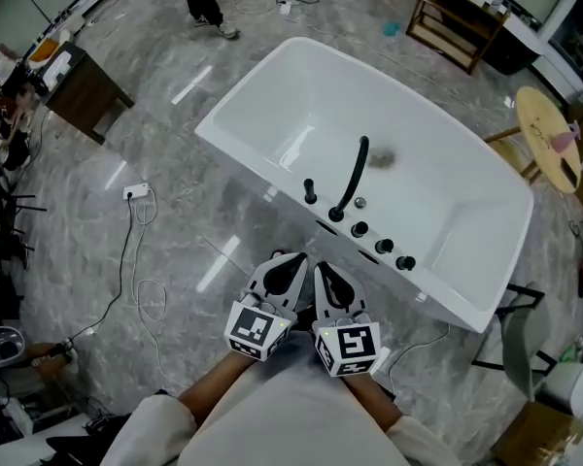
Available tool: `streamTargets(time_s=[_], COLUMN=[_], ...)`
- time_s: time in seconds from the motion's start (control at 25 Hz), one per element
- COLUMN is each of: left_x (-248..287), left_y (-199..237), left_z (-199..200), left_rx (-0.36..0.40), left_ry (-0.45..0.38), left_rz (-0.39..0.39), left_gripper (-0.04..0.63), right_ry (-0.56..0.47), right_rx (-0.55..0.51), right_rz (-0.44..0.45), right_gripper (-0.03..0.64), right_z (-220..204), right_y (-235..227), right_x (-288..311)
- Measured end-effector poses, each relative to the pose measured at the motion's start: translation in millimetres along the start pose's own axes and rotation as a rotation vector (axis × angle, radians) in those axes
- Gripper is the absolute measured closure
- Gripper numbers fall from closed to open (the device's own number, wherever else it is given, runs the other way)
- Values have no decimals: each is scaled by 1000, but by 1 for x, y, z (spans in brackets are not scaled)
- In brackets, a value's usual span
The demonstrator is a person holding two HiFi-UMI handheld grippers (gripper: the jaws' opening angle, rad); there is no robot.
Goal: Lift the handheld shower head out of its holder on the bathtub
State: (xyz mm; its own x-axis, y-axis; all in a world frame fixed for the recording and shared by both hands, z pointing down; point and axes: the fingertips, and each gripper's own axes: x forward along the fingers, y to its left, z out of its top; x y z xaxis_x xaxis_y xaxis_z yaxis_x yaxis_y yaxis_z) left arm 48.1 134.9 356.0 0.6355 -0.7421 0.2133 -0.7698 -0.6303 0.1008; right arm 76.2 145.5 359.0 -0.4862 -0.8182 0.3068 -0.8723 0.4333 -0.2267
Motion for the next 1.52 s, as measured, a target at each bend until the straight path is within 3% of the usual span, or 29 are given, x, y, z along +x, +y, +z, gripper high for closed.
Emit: streamTargets(time_s=[0.16,0.6,0.96,1.52], left_x=[2,36,69,123], left_y=[8,21,63,130], left_z=[-5,-9,-6,-1], left_rx=[-8,77,79,80], left_ry=[6,50,74,97], left_rz=[4,-61,-59,-110], left_gripper=[592,592,592,592], right_ry=[19,49,83,143], right_rx=[-17,-19,-14,15], right_rz=[5,-29,-43,-134], right_gripper=[597,597,597,598], right_z=[-4,2,11,24], right_y=[3,-19,-31,-59], right_x=[8,38,86,158])
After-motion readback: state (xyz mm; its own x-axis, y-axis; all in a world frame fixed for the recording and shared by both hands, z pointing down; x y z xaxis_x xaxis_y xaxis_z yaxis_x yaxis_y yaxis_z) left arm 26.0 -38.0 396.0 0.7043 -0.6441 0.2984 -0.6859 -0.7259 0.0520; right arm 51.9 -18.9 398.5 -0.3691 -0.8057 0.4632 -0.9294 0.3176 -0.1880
